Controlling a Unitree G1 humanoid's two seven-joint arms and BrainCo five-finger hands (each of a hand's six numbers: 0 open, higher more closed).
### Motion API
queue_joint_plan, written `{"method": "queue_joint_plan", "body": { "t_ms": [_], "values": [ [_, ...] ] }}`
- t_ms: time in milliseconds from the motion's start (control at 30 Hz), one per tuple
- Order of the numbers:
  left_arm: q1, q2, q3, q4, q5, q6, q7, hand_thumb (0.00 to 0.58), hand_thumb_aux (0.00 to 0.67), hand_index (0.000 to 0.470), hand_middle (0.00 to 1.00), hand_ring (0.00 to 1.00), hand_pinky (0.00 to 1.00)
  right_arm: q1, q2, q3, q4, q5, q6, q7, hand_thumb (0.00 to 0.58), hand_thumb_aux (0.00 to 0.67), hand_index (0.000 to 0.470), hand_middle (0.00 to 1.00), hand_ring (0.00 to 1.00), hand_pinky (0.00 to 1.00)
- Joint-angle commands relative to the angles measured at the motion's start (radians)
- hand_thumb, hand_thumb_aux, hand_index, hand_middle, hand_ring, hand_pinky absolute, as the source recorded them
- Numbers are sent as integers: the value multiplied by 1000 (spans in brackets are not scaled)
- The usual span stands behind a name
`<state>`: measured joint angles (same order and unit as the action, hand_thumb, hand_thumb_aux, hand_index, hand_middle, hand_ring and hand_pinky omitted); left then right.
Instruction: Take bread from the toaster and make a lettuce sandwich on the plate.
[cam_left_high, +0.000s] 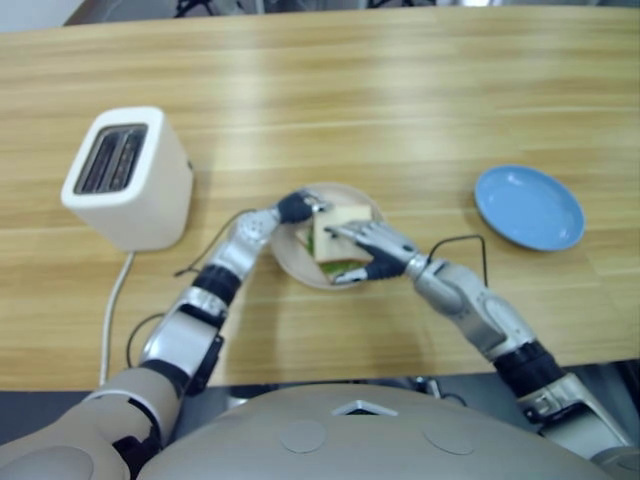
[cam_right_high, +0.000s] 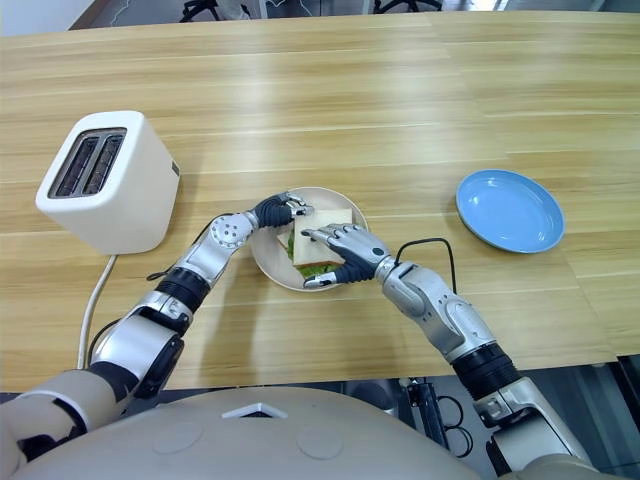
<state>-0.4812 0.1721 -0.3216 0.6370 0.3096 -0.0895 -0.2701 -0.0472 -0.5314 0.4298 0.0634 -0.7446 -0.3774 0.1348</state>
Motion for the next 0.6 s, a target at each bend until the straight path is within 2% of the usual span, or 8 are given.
{"method": "queue_joint_plan", "body": {
  "t_ms": [33, 133, 167, 200, 433, 600],
  "values": [
    [9, 34, 47, -180, 18, 21, 58, 0, 0, 0, 0, 0, 0, 65, -24, 122, 228, -60, 60, 154, 0, 0, 0, 141, 141, 141],
    [35, 54, 55, -321, 56, 37, 100, 0, 0, 0, 0, 0, 0, 57, -28, 128, 262, -66, 64, 154, 0, 0, 0, 129, 129, 129],
    [44, 62, 62, -373, 72, 45, 116, 0, 0, 0, 0, 0, 0, 55, -29, 130, 270, -67, 64, 153, 0, 0, 0, 16, 16, 16],
    [52, 70, 69, -418, 84, 54, 126, 0, 0, 0, 0, 0, 0, 54, -31, 133, 275, -68, 65, 153, 0, 0, 0, 0, 0, 0],
    [105, 100, 109, -626, 109, 114, 136, 0, 0, 0, 0, 0, 0, 47, -42, 142, 276, -69, 69, 144, 0, 0, 0, 0, 0, 0],
    [134, 121, 142, -640, 95, 129, 133, 0, 0, 0, 0, 0, 0, 49, -54, 122, 223, -57, 58, 130, 0, 0, 0, 0, 0, 0]
  ]
}}
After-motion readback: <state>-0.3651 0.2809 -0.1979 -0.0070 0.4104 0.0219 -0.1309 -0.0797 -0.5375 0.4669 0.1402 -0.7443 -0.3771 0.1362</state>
